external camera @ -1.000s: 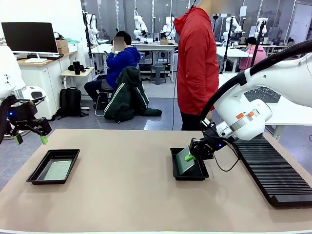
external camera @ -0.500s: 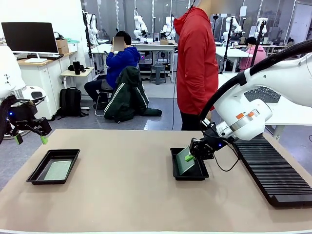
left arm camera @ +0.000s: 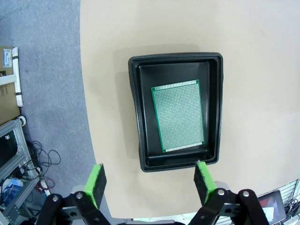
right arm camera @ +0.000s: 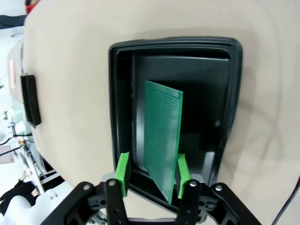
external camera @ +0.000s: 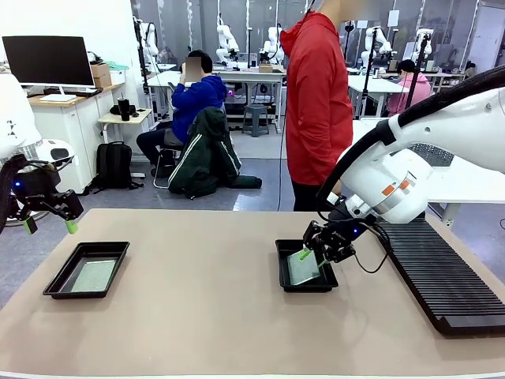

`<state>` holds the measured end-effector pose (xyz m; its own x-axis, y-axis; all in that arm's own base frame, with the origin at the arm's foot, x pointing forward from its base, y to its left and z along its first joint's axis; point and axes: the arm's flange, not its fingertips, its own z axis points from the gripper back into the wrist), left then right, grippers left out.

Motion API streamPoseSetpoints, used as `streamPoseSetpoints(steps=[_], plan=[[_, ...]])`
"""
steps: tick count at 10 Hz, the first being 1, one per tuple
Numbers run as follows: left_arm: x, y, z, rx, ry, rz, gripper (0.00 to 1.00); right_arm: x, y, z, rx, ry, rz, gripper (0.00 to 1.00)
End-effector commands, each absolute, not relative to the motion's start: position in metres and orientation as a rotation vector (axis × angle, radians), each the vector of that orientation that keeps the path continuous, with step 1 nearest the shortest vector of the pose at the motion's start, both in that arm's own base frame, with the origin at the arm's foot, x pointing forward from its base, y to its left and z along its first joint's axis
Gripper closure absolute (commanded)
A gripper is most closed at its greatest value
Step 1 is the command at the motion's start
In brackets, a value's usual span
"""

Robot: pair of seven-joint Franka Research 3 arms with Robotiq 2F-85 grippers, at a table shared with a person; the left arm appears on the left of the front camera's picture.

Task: Inspect and transfer BCBs to ESD trays.
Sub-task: Pick up the Blank PCB from the PCB Rack and place it in the right ESD tray.

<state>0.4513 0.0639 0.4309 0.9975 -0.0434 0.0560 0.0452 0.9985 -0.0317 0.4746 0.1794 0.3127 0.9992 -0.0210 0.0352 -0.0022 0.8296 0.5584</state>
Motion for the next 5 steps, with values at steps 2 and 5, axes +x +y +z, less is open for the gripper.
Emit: streamPoseSetpoints(steps=[2, 5], plan=[[0.451, 0.065, 0.429, -0.029, -0.067, -0.042, 0.00, 0.468, 0.191, 0.356, 0.393, -0.015, -0.052, 0.23], [0.451, 0.065, 0.429, -0.029, -0.067, -0.042, 0.00, 0.468, 0.192, 0.390, 0.170, 0.022, -0.070, 0.00]])
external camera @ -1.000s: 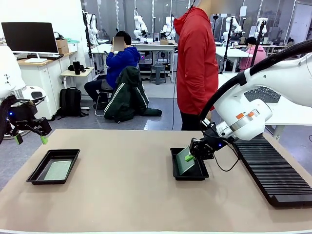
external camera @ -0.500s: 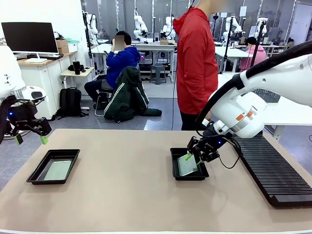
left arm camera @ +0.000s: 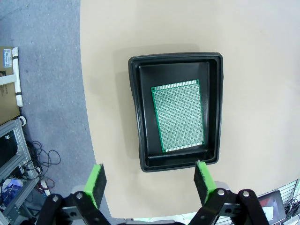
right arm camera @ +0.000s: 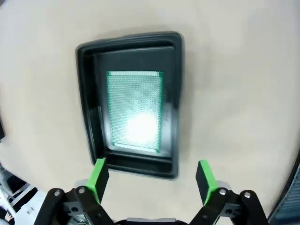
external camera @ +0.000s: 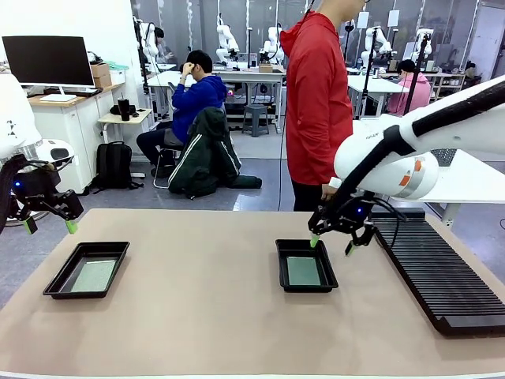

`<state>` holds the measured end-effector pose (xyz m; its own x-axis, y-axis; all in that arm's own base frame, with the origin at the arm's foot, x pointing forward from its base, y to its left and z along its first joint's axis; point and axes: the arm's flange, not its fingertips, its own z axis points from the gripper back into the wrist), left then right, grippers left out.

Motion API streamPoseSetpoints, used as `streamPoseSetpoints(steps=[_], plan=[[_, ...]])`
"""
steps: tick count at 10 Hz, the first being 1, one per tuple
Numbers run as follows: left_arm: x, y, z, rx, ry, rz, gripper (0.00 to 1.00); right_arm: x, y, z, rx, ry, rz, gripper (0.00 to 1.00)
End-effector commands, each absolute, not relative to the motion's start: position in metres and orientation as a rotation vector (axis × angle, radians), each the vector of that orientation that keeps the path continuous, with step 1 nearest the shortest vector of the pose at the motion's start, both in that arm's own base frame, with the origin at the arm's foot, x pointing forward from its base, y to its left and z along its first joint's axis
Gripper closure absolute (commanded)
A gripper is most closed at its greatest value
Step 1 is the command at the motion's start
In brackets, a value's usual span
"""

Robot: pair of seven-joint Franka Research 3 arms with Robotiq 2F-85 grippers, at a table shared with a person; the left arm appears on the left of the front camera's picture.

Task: Inspect and transfer BCBs to ESD trays.
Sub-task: Pick up the Blank PCB from the PCB Rack and place it in the right ESD tray.

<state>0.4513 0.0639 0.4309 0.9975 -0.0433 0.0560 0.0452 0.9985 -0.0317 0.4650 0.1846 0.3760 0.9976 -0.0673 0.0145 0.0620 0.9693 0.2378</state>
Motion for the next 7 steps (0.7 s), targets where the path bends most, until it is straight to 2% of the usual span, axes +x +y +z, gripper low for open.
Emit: streamPoseSetpoints(steps=[1, 4, 7], plan=[[0.4512, 0.0646, 0.4294, -0.029, -0.067, -0.042, 0.00, 0.4679, 0.1913, 0.3982, 0.144, 0.035, -0.071, 0.00], [0.4512, 0.0646, 0.4294, -0.029, -0.067, -0.042, 0.00, 0.4729, 0.1907, 0.4051, 0.106, 0.035, -0.079, 0.00], [0.4512, 0.0646, 0.4294, -0.029, -0.067, -0.042, 0.00, 0.4644, 0.1866, 0.4022, 0.141, 0.028, -0.063, 0.00]])
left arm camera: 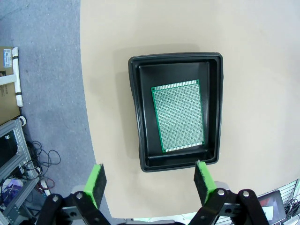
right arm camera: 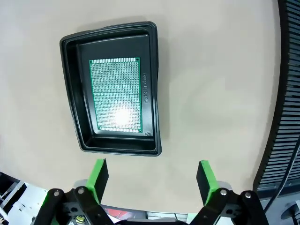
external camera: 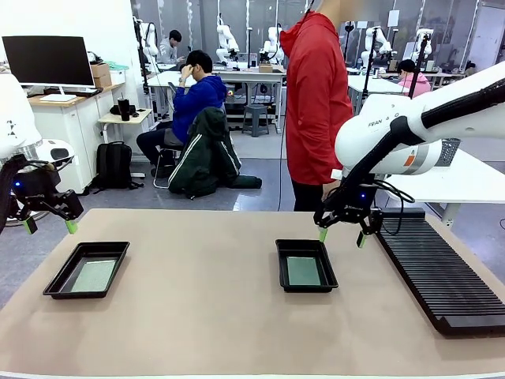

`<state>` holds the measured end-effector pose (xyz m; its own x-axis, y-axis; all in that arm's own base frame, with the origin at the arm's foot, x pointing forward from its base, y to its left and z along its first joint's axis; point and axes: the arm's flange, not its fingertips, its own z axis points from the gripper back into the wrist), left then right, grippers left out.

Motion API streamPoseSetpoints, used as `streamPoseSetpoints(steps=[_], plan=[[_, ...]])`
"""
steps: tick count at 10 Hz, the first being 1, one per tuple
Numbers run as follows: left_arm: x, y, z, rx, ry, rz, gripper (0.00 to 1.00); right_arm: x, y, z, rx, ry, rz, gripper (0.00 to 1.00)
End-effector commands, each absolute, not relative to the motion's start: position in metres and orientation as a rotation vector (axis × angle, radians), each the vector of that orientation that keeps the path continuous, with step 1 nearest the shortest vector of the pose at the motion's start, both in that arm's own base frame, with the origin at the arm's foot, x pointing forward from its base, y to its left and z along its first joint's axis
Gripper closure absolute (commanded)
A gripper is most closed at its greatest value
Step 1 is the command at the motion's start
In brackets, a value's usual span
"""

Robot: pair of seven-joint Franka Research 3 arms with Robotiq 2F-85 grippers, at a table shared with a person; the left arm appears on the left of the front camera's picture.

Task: Inspect and transfer BCBs to ESD trays.
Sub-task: Pick up the Blank PCB from the PCB Rack and place it in the right ESD tray, then pick up the ESD tray and place it on the left side of the table.

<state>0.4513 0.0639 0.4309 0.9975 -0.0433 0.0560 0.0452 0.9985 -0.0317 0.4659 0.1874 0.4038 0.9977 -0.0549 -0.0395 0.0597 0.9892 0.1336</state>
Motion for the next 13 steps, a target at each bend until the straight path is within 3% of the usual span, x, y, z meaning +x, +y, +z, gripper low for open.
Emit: streamPoseSetpoints(steps=[1, 13], plan=[[0.4512, 0.0646, 0.4294, -0.029, -0.067, -0.042, 0.00, 0.4644, 0.1866, 0.4022, 0.141, 0.028, -0.063, 0.00], [0.4513, 0.0639, 0.4309, -0.033, -0.055, -0.044, 0.00, 0.4644, 0.1866, 0.4022, 0.141, 0.028, -0.063, 0.00]])
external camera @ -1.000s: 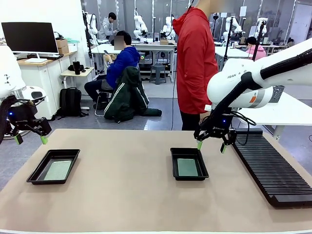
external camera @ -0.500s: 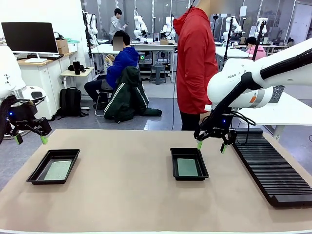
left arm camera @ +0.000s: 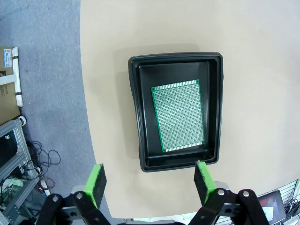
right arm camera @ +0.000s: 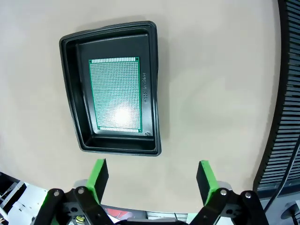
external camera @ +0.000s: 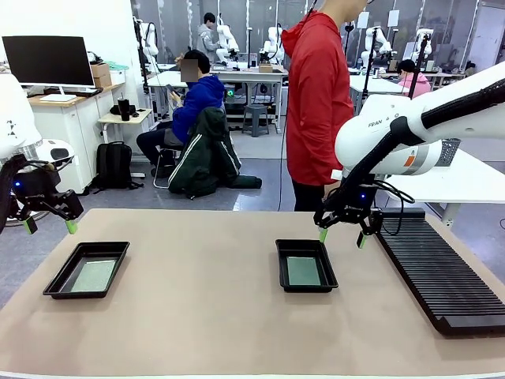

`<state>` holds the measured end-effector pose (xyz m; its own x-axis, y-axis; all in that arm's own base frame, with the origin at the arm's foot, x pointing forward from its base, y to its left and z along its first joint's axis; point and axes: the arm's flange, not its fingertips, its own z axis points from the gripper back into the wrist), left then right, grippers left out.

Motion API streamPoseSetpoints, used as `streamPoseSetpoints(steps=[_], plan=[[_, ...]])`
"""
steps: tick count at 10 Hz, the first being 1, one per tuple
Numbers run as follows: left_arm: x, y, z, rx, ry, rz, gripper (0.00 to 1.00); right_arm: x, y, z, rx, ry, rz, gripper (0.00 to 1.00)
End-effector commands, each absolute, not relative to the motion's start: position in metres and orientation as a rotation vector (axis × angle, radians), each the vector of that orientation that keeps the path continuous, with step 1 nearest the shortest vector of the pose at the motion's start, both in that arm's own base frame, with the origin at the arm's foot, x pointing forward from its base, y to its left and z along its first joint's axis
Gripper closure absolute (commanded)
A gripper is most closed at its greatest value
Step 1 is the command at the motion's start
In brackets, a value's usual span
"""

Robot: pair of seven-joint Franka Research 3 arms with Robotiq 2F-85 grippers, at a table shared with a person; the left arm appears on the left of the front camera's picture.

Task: Inspect and transfer BCBs to ESD trays.
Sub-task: Pick up the ESD tray and place it on the left side of the table.

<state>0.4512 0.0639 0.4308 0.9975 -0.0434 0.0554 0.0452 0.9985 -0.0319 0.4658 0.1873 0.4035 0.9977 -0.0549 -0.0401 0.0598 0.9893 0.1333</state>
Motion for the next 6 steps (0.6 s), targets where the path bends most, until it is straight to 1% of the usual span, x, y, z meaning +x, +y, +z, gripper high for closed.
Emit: streamPoseSetpoints(steps=[1, 2, 3, 5, 6], plan=[[0.449, 0.036, 0.446, -0.047, -0.080, -0.023, 0.00, 0.466, 0.187, 0.404, 0.135, 0.036, -0.058, 0.00], [0.443, -0.002, 0.461, -0.067, -0.100, -0.030, 0.00, 0.458, 0.168, 0.412, 0.193, 0.018, -0.076, 0.00], [0.439, -0.052, 0.470, -0.060, -0.088, -0.047, 0.00, 0.447, 0.134, 0.418, 0.263, 0.011, -0.087, 0.00], [0.434, -0.140, 0.471, -0.081, -0.077, -0.053, 0.00, 0.436, 0.072, 0.423, 0.437, -0.009, -0.124, 0.00], [0.434, -0.185, 0.467, -0.081, -0.073, -0.040, 0.00, 0.430, 0.046, 0.425, 0.491, 0.000, -0.114, 0.00]])
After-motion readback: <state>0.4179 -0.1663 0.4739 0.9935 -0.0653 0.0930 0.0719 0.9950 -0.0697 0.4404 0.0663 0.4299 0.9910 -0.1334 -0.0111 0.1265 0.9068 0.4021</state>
